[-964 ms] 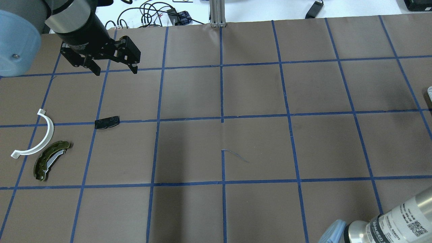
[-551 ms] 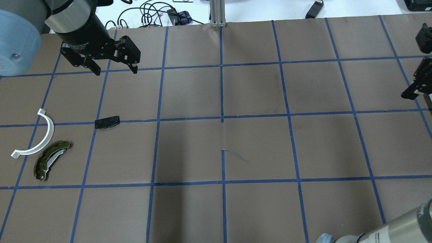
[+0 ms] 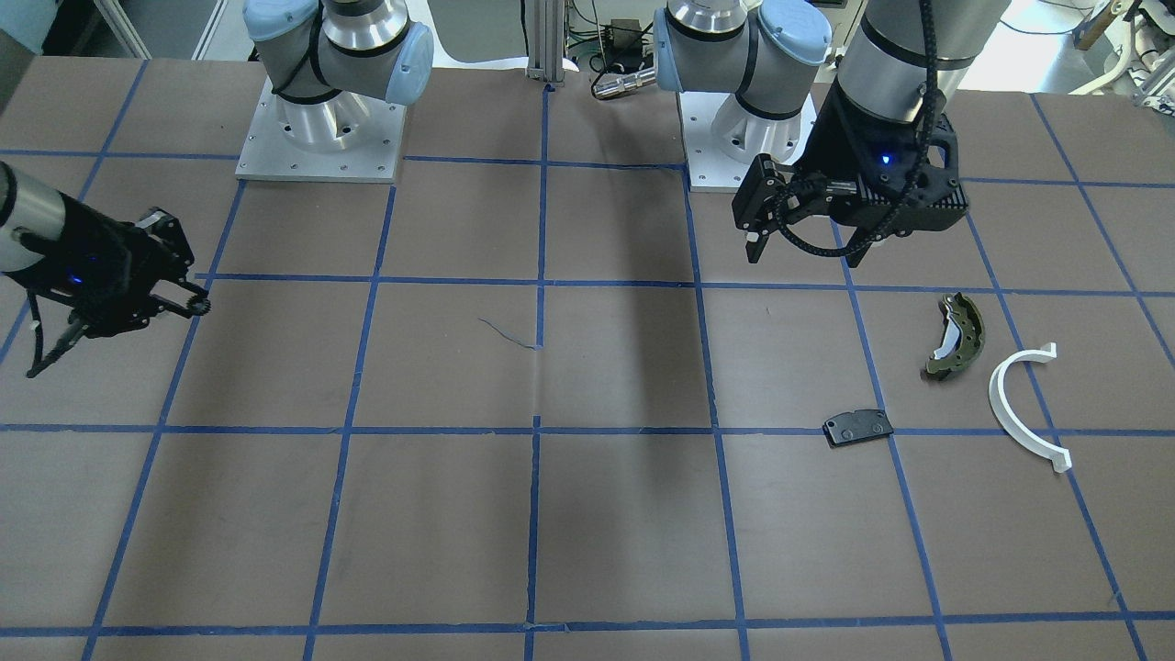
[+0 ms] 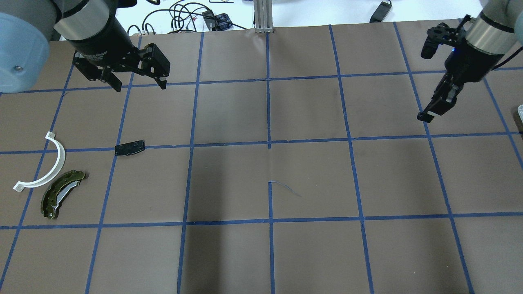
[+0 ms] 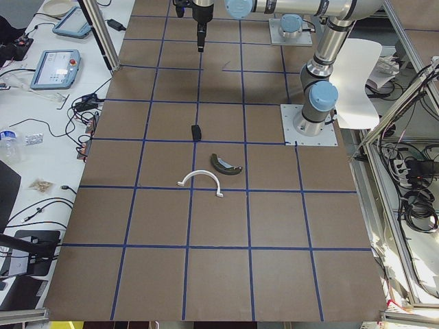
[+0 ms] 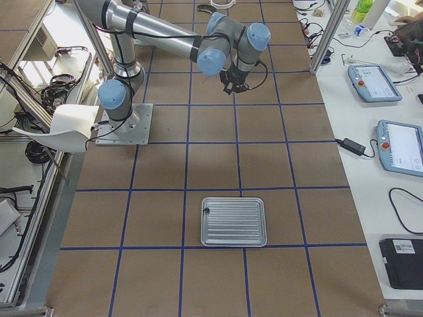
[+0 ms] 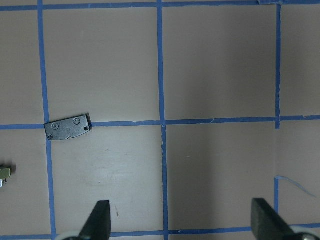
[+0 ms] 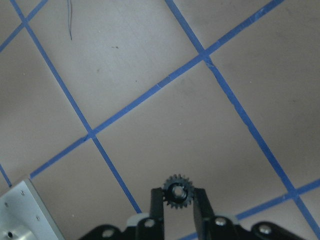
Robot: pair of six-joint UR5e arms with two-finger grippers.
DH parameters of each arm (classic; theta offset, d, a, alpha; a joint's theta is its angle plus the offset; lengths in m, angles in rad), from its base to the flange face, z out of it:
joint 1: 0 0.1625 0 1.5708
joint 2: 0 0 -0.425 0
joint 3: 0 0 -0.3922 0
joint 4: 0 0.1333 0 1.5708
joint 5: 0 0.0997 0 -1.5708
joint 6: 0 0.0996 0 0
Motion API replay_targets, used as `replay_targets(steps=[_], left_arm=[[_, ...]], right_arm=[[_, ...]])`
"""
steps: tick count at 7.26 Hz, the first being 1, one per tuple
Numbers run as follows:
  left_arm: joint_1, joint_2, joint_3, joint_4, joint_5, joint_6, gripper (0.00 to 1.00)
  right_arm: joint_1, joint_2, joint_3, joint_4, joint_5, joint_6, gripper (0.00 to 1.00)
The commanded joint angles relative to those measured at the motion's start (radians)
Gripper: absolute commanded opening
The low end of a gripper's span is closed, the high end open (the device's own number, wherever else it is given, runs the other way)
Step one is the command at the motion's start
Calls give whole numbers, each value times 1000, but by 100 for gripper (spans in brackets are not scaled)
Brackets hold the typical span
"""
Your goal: Place bearing gear from tray to pile
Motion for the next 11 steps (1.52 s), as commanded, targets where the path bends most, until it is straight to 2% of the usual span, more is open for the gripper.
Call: replay_targets(steps=[1,2,4,5,7,11], left_arm=[[0,1,0,0,0,0,100],[0,1,0,0,0,0,100],[0,1,0,0,0,0,100],[0,1,0,-2,0,0,100],[0,1,-2,-2,2,0,100],[0,1,-2,-2,-2,2,100]], right_arm=[[180,-9,10,-66,62,233,0],[255,-9,25,-115,63,352,0],[397,-9,141,-367,53,598,0],[443,0,203,-499,59,657,0],[513,14,284,-629,63,668,0],[670,194,298,-896,66,718,0]])
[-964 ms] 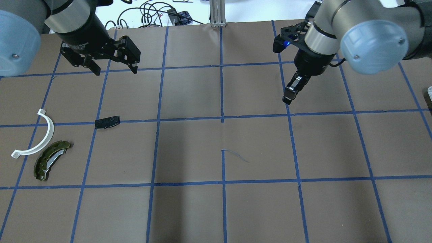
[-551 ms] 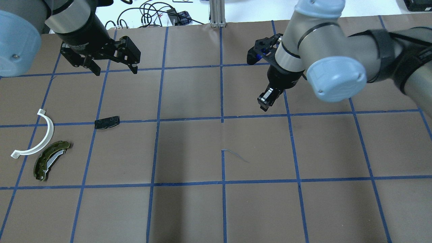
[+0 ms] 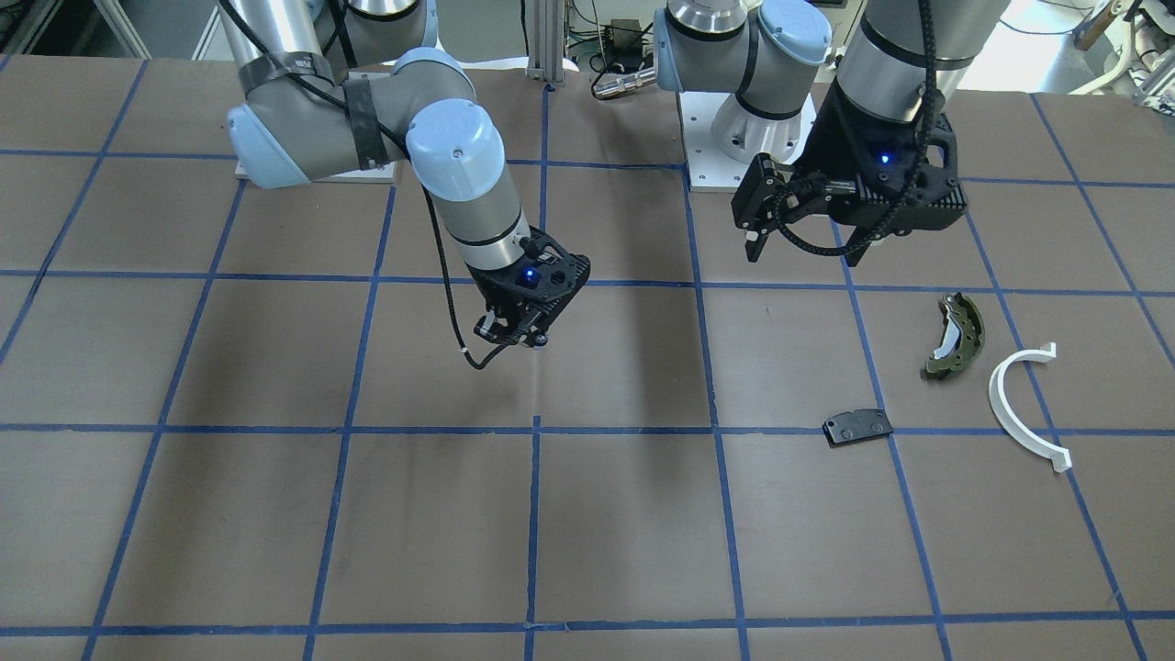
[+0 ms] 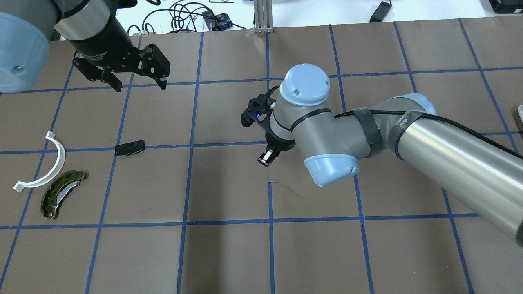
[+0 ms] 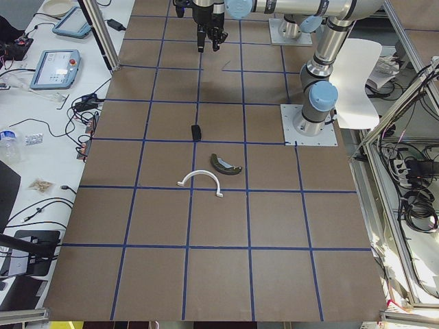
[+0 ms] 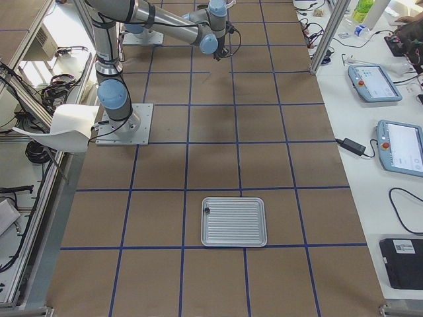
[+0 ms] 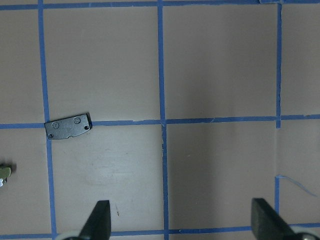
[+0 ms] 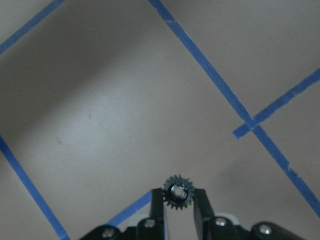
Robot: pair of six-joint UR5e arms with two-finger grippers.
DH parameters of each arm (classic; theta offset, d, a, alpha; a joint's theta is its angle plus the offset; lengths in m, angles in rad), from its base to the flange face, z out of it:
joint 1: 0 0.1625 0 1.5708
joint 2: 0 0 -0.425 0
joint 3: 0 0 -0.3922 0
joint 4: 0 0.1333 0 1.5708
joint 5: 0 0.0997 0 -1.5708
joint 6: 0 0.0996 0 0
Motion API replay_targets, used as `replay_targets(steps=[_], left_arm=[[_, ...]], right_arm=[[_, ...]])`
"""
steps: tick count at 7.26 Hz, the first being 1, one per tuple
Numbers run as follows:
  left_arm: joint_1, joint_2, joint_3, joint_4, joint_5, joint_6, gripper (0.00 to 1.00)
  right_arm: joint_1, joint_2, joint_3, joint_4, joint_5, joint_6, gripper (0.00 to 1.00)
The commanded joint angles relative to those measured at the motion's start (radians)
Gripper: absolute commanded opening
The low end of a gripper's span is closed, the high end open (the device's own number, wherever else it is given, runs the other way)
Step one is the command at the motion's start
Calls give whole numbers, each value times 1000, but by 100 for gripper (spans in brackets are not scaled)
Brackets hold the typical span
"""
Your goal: Place bearing gear from tray to pile
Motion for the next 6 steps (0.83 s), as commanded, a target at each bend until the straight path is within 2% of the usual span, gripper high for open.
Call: replay_targets(steps=[1,2,3,4,6], left_arm=[[6,0,0,0,0,4,100],[5,-13,-2,0,-2,-4,100],[5,-16,-2,0,0,-3,100],[6,-22,0,0,-2,-1,100],[11,-25,-2,-1,-2,4,100]], right_arm=[[69,89,0,-148,1,32,0],[77,115,0,-158,1,34,2],[79,121,2,-158,3,32,28],[77,121,3,-160,0,32,61],[69,110,2,-155,-6,23,91]])
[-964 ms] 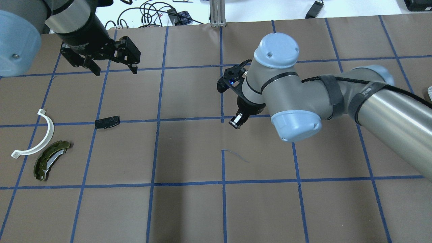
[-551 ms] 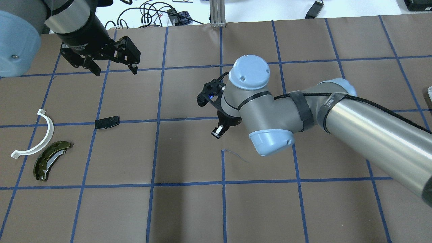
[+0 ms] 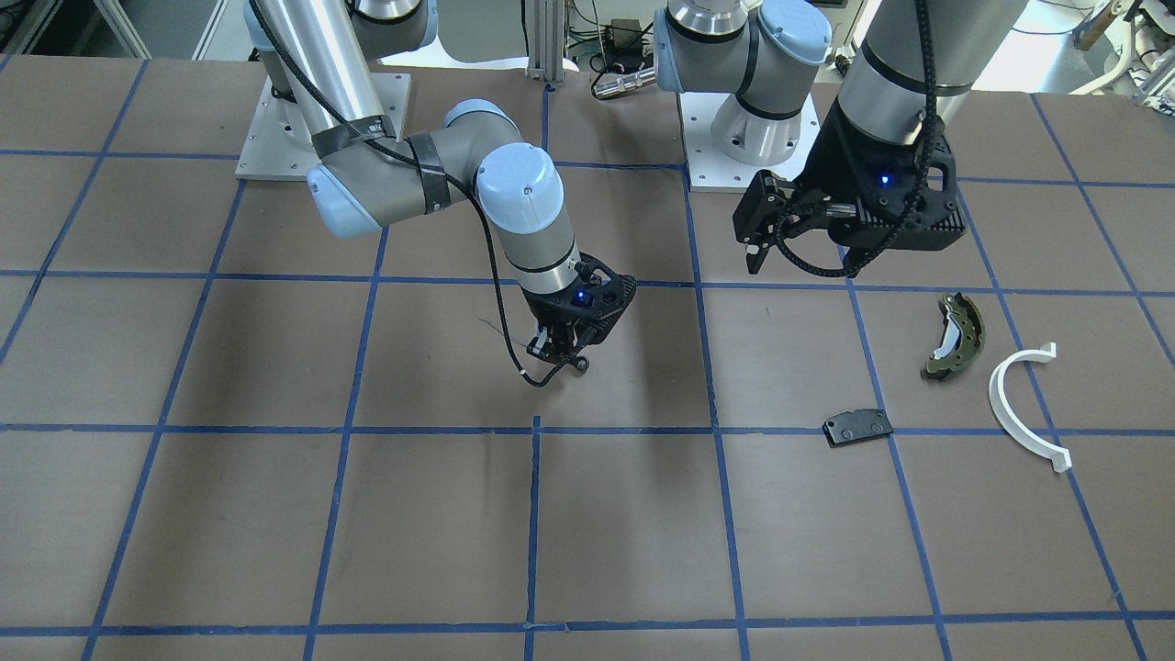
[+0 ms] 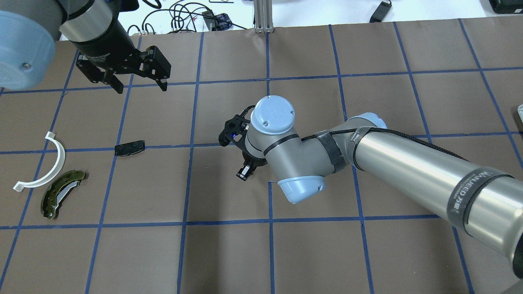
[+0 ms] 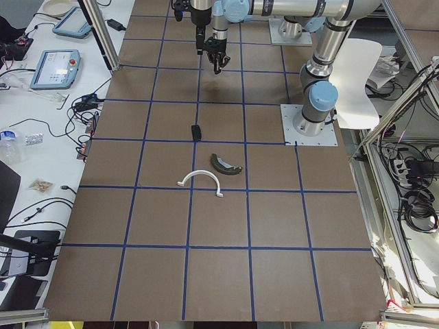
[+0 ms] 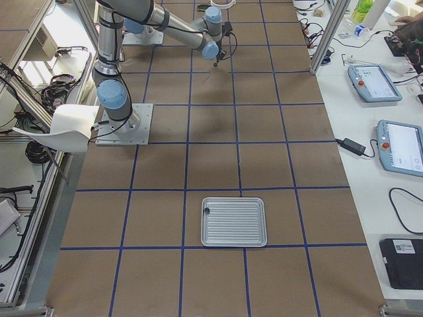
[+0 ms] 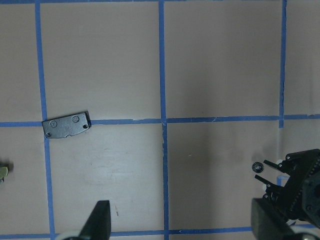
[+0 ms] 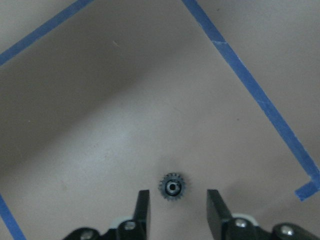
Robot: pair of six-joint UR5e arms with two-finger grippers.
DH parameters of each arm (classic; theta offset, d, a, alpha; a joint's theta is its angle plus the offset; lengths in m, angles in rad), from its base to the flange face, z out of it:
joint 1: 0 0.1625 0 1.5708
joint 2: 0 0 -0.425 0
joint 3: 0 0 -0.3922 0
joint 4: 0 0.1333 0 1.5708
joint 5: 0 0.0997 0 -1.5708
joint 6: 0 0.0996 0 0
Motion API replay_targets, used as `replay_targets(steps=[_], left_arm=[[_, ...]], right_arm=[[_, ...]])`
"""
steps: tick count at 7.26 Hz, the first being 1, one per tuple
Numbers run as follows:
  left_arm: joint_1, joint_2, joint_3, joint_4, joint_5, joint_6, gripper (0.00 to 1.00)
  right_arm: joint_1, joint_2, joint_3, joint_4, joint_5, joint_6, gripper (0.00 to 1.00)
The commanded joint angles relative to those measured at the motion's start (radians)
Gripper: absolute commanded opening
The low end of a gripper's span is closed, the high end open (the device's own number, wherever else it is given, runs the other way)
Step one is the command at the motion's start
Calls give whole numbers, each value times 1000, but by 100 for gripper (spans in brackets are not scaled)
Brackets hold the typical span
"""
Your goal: Place bearing gear from tray to pile
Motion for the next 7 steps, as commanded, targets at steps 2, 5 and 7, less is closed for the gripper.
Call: replay_targets(steps=[2,5,7], left_arm=[[2,-32,-66,-1,1,-13,100],[-79,-75,-365,389,-2,-103,100],[-212,-130,-514,610,1,-276,100]], right_arm=[[-54,-35,1,25,-29,-19,100],[-275,-191,1,331,-31,-128,100],[-462,-294,1,439,-42,-153,100]])
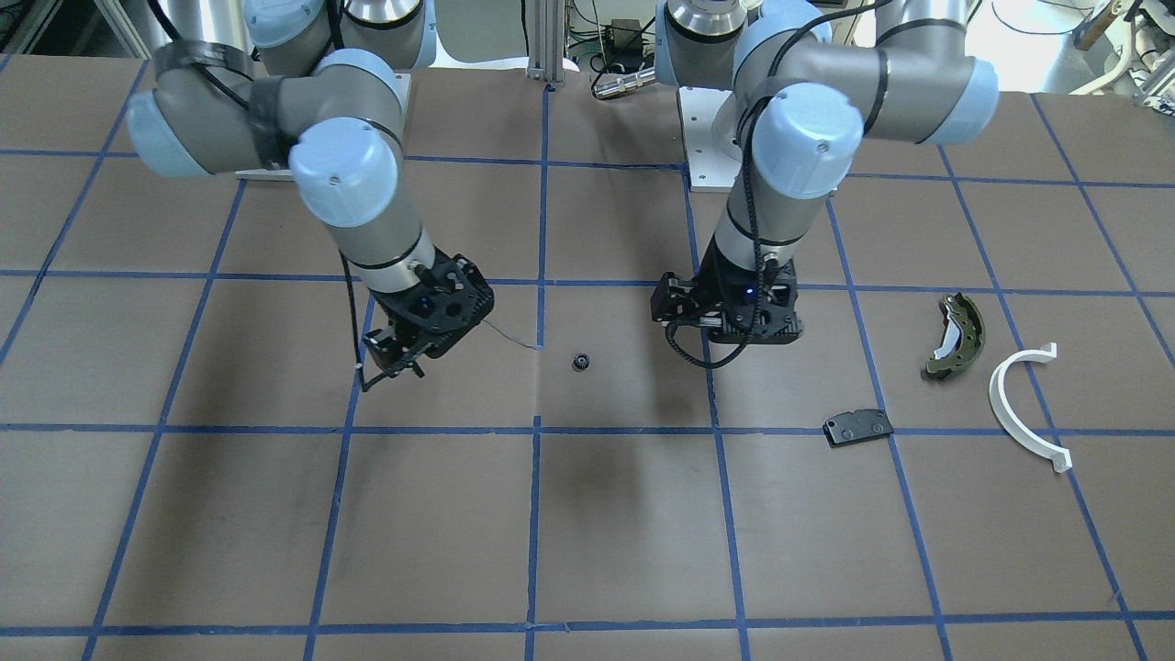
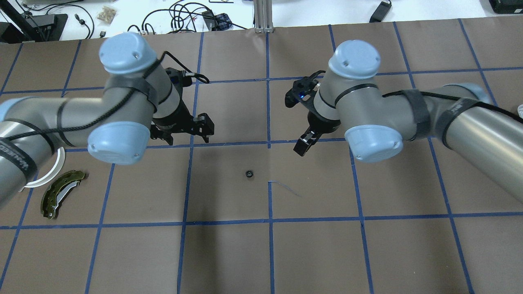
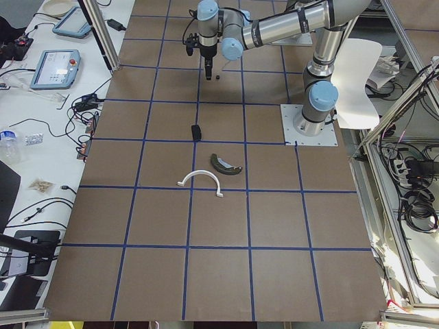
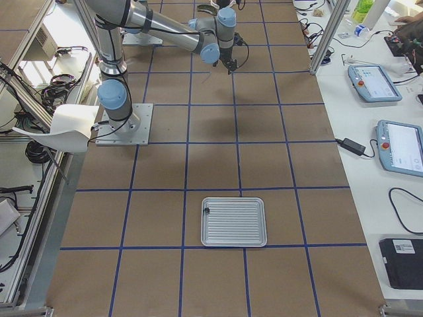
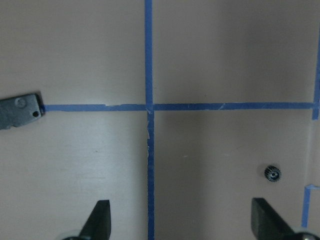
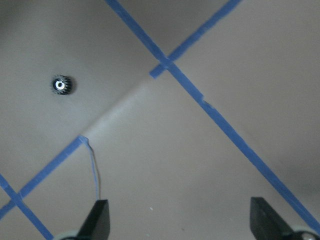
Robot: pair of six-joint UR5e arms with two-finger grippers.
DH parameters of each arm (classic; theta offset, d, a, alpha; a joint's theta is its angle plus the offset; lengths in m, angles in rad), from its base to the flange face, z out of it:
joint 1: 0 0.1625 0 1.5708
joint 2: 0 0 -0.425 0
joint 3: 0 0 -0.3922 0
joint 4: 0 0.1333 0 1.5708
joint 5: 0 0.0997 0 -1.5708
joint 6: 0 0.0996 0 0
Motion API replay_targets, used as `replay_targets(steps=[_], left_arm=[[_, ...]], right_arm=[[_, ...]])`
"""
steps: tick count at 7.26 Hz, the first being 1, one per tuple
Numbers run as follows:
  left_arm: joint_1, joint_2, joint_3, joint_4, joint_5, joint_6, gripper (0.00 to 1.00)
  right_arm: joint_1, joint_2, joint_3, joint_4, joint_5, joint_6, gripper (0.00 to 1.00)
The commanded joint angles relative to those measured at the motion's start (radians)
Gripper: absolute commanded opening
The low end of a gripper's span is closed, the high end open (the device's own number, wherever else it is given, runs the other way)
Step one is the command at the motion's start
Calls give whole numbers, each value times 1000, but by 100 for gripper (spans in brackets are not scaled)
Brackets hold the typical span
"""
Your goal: Place bearing gear from tray to pile
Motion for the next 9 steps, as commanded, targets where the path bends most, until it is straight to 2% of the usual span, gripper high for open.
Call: replay_targets(steps=[1,2,3,4,5,6,9], left_arm=[[-131,-80,-92,198,2,-166,100],[-166,-139,-92,270,2,-215,100],[-204,-178,-93,316,0,-270,100],[-240,-196,-98,333,2,-300,100],[-248,-219,-106,335,5,-294,97],[-248,-232,-103,340,16,-289,87],[-248,-250,-99,399,32,-289,87]], right_arm=[[-215,-73,-1,155,-5,-16,100],[-309,-79,-9,212,-31,-18,100],[-369,-100,-23,212,-112,-23,100],[-418,-116,-49,241,-156,-24,100],[-499,-116,-75,260,-163,-23,100],[-585,-110,-78,252,-166,-38,100],[-806,-35,-89,243,-163,-58,100]])
